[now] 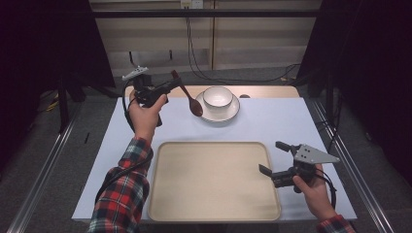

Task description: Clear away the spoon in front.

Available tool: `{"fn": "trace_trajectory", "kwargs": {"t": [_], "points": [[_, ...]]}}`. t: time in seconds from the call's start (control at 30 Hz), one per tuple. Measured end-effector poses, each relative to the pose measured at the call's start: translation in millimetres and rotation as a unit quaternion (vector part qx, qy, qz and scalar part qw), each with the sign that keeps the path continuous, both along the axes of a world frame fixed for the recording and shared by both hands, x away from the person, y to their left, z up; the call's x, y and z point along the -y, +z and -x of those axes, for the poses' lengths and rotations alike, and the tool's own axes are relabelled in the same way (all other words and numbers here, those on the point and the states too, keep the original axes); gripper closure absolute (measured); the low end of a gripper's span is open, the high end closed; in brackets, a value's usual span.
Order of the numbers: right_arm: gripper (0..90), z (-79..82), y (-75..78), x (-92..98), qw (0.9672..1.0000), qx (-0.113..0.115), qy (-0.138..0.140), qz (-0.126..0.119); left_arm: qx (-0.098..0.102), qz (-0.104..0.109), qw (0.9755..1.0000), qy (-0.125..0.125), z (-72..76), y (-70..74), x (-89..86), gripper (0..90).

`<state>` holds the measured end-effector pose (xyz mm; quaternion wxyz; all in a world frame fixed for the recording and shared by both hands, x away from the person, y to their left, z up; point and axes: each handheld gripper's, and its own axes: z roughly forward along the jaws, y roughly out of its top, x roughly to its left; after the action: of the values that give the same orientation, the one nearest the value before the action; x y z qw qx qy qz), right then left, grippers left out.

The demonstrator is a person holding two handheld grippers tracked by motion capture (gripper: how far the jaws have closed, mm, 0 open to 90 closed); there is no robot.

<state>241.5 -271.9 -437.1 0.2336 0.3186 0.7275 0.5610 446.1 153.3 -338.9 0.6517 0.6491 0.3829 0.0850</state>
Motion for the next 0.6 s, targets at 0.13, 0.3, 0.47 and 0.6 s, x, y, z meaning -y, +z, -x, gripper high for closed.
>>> {"fn": "trace_trajectory", "kwargs": {"t": [0.13,0.3,0.47,0.6], "points": [[0.0,0.0,0.0,0.3,1.0,0.001,0.002,0.002,0.0,-0.007,0.9999,-0.008,4.4,-1.1,-0.3,84.5],[0.0,0.2,0.1,0.4,1.0,0.001,0.005,0.003,-0.003,-0.01,0.9998,-0.016,9.6,-2.7,-3.4,84.5],[0.0,0.3,-0.2,0.4,1.0,-0.001,0.003,0.004,-0.012,-0.014,0.9995,-0.025,15.7,-6.2,-6.0,84.5],[0.0,0.1,-0.4,0.0,1.0,0.001,0.002,0.004,-0.017,-0.019,0.999,-0.037,21.1,-8.5,-9.0,84.5]]}}
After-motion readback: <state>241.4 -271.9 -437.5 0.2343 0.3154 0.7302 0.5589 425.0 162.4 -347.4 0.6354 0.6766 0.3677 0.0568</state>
